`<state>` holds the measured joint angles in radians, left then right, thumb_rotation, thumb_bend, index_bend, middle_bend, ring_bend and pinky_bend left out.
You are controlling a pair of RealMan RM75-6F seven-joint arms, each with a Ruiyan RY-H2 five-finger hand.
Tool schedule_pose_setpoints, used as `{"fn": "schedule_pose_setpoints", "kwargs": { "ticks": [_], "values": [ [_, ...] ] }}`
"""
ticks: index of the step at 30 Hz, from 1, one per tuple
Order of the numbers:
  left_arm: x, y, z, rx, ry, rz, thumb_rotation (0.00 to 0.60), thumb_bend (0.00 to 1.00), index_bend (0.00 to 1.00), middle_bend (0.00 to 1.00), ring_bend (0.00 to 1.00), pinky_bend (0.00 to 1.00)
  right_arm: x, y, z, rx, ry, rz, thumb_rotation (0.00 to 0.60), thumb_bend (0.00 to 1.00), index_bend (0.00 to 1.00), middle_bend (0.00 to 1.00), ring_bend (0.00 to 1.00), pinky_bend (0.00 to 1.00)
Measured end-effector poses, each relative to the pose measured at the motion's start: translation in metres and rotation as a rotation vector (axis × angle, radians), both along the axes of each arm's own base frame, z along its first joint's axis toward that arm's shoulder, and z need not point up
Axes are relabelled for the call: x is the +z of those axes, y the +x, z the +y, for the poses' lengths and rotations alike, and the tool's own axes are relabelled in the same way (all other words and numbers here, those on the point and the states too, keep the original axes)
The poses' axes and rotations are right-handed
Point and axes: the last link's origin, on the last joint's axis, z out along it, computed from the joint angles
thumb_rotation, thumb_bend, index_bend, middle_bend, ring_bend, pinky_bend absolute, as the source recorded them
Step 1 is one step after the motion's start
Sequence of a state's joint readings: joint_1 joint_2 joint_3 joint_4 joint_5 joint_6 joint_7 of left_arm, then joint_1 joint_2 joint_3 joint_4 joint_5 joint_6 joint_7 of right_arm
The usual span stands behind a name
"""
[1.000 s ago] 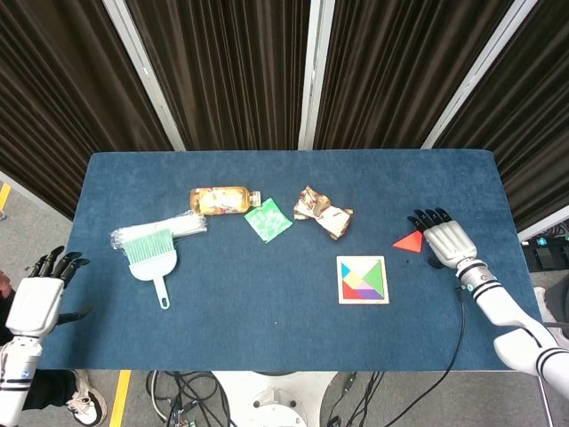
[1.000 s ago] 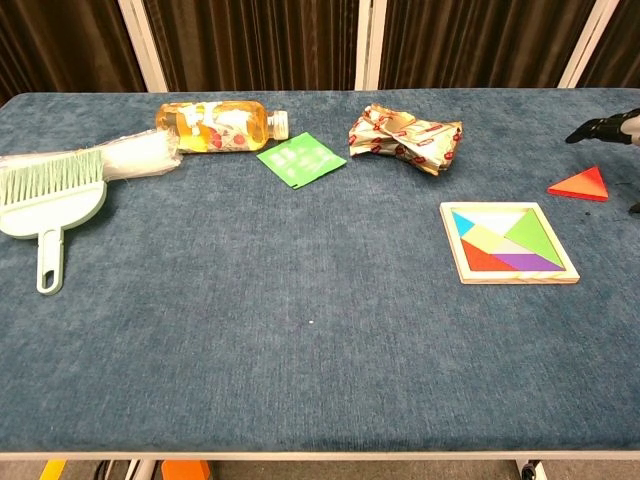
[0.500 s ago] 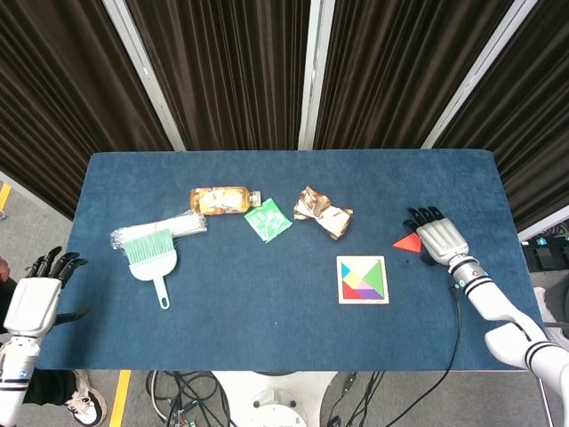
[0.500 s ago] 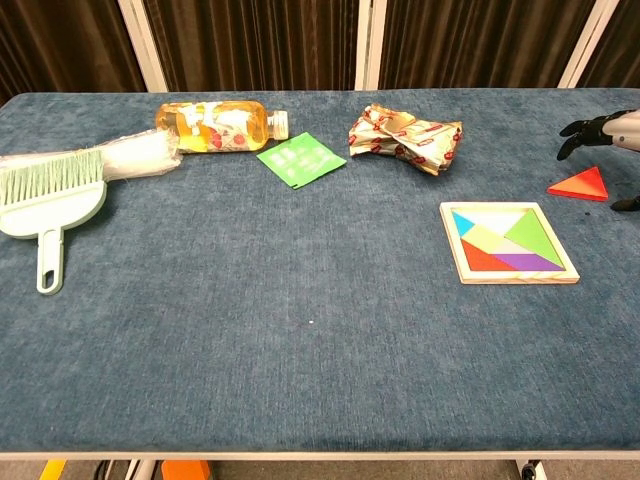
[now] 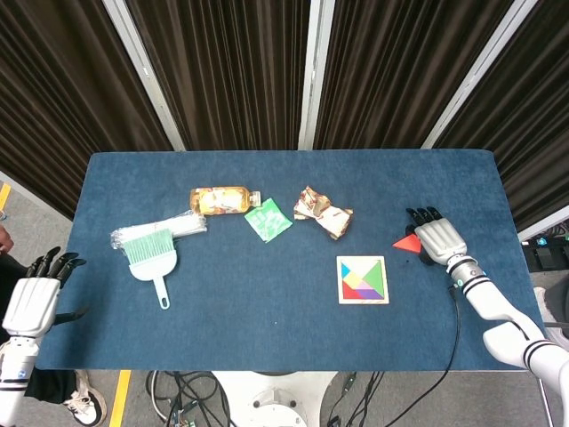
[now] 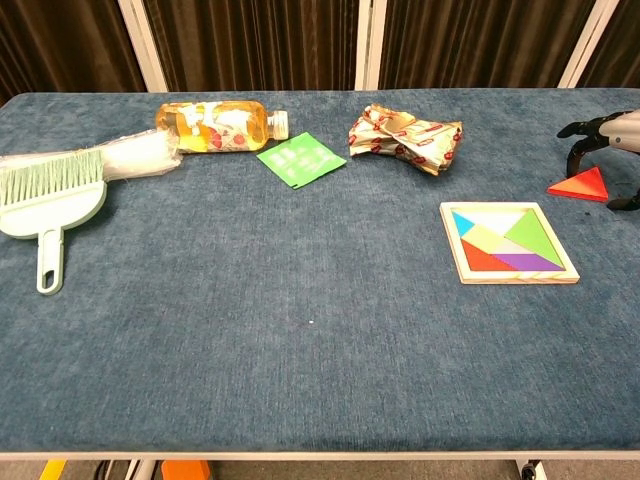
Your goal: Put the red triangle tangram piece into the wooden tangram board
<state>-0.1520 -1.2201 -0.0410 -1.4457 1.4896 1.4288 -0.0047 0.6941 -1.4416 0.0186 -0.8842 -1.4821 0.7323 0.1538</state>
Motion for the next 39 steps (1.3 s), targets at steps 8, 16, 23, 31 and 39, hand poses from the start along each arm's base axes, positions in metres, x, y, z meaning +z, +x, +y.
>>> {"fn": "schedule_pose_setpoints", "kwargs": {
  "ticks": [8,16,23,31,39],
  "values": [
    [0.001,0.000,-0.001,0.002,0.002,-0.001,0.600,0.03,0.24,0.17,0.07,0.17,0.000,0.000,0.000,-0.005,0.000,0.006,0.600,0.16,0.39,0.00,0.00,0.00],
    [0.000,-0.002,-0.001,0.006,-0.001,-0.002,0.600,0.03,0.24,0.17,0.07,0.17,0.001,-0.001,0.000,-0.005,-0.010,-0.002,0.600,0.17,0.48,0.00,0.00,0.00],
    [-0.001,-0.003,-0.001,0.010,-0.006,-0.004,0.600,0.03,0.24,0.17,0.07,0.17,0.005,0.000,0.001,-0.009,-0.017,-0.018,0.600,0.18,0.53,0.00,0.00,0.00],
    [-0.001,-0.005,-0.001,0.011,-0.002,-0.015,0.600,0.03,0.24,0.17,0.07,0.17,0.015,0.015,0.006,-0.023,-0.010,-0.101,0.600,0.18,0.55,0.00,0.00,0.00],
    [-0.001,-0.007,-0.004,0.004,-0.008,-0.042,0.600,0.03,0.24,0.17,0.07,0.17,0.018,0.047,0.019,-0.106,0.022,-0.241,0.600,0.18,0.56,0.00,0.00,0.00]
  ]
}}
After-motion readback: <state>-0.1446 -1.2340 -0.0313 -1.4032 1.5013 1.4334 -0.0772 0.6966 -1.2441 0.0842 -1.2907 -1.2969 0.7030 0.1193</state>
